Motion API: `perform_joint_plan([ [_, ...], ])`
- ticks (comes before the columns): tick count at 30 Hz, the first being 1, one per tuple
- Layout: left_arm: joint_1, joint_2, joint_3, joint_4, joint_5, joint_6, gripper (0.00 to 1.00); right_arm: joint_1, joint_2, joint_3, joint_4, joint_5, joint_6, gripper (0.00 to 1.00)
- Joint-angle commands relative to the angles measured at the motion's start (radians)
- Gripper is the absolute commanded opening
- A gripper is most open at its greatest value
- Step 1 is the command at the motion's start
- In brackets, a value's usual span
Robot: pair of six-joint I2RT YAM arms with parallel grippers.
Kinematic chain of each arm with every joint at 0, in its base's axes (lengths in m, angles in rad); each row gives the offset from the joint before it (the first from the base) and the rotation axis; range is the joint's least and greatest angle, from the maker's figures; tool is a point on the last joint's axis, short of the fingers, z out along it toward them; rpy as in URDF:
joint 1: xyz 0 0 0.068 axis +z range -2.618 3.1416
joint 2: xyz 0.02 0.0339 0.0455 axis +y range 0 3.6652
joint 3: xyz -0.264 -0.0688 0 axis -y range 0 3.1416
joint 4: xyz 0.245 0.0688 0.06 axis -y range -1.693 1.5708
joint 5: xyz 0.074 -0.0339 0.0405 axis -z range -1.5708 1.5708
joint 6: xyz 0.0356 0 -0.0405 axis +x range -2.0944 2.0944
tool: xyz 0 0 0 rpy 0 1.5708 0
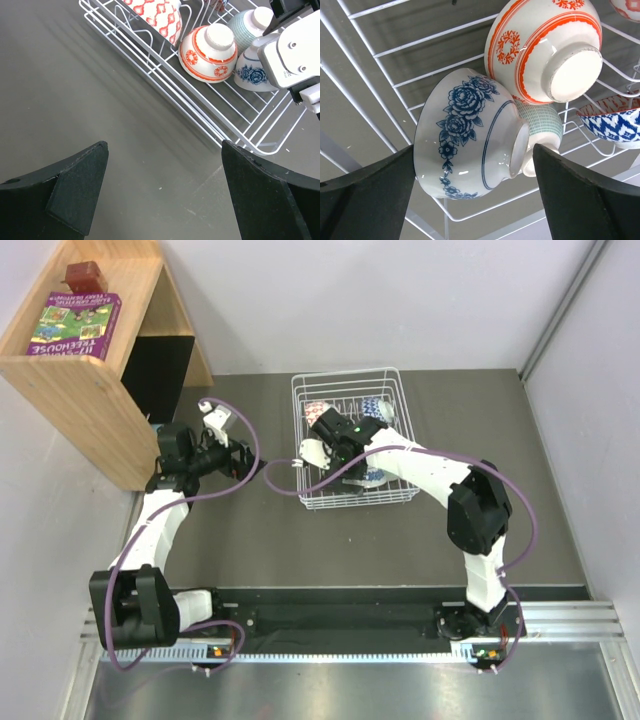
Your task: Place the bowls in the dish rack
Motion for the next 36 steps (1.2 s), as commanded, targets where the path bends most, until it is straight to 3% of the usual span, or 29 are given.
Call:
perform_joint_plan([
  [1, 0.009, -0.021, 0.002, 0.002, 0.02, 0.01, 0.99, 0.038, 0.014, -0.011, -0.053, -0.069, 0.016, 1.0],
  [36, 0.015, -0.022, 0.016, -0.023, 0.032, 0.035, 0.99, -0.022, 0.085, 0.025, -0.128, -0.319, -0.018, 1.0],
])
